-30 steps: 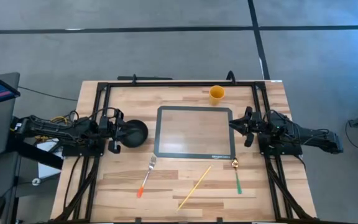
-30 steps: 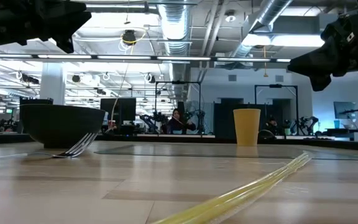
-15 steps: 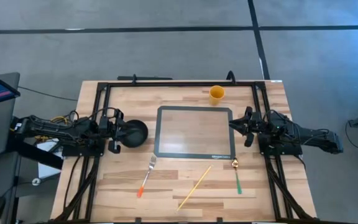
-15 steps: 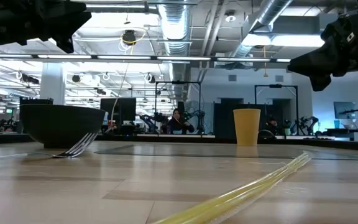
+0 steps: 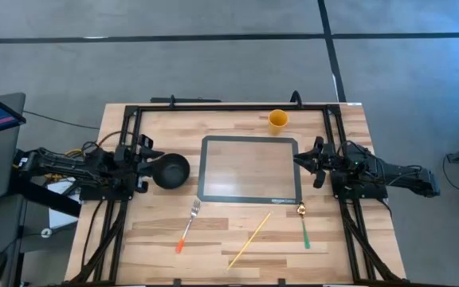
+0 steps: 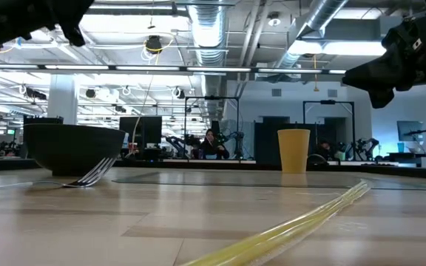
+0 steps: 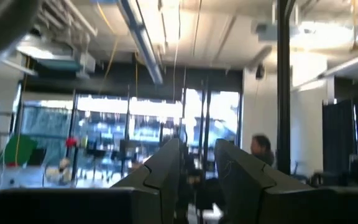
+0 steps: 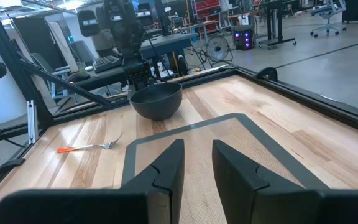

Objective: Pick & Place Utensil
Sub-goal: Put the black bowl in the center of the transparent mat

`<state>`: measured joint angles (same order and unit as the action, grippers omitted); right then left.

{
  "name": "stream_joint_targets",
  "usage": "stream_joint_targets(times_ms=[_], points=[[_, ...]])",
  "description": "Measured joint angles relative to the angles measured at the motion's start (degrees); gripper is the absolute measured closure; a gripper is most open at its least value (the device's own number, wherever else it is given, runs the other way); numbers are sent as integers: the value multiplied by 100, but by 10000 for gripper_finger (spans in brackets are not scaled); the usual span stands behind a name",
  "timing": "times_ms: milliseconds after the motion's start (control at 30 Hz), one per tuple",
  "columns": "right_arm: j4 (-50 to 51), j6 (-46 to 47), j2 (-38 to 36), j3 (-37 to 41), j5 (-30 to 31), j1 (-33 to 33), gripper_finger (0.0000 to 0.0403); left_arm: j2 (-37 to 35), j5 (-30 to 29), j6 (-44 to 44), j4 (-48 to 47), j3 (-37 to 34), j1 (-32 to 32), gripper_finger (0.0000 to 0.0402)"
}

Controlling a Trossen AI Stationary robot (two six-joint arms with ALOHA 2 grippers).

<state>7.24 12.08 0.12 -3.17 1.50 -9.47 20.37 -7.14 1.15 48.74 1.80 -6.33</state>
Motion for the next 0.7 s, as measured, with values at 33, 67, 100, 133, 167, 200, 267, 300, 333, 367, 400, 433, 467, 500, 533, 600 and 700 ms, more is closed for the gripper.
stream_joint_targets(times_ms=[33,67,100,133,167,200,267,300,333,367,400,433,467,500,533,600,700], points=[[1,0,0,2,0,1,326,1,-4,-2,71,0,0,295],[0,0,-2,-1,0,0,326,1,-7,-3,114,0,0,295],[-1,0,-2,-1,0,0,326,1,-6,-5,118,0,0,295],[1,0,-1,1,0,0,326,2,-6,-9,117,0,0,295],[0,0,0,0,2,0,326,4,8,-55,112,0,-1,295],[0,0,-1,2,0,0,326,4,62,-179,104,0,-2,295],[-2,-1,-2,2,1,2,326,4,228,-533,106,0,-2,295],[-11,-2,-1,2,3,-8,326,4,316,-772,106,0,-2,295],[-29,-1,0,3,10,-12,326,12,393,-1029,102,0,-2,295],[-50,0,-2,7,11,-10,326,50,459,-1264,101,0,-2,295],[-80,0,0,13,11,-6,326,106,506,-1436,100,0,-2,295],[-142,0,0,22,11,2,326,187,530,-1539,97,0,-3,295],[-227,0,0,34,11,6,326,289,530,-1619,85,0,-3,295],[-327,0,0,37,11,7,326,410,526,-1667,55,12,-2,295],[-467,0,0,37,19,7,326,555,506,-1699,3,59,-2,295],[-738,-16,0,34,127,-8,326,878,527,-1709,-113,248,-2,295],[-1170,-329,0,28,621,-9,326,1394,838,-1709,-709,790,0,295]])
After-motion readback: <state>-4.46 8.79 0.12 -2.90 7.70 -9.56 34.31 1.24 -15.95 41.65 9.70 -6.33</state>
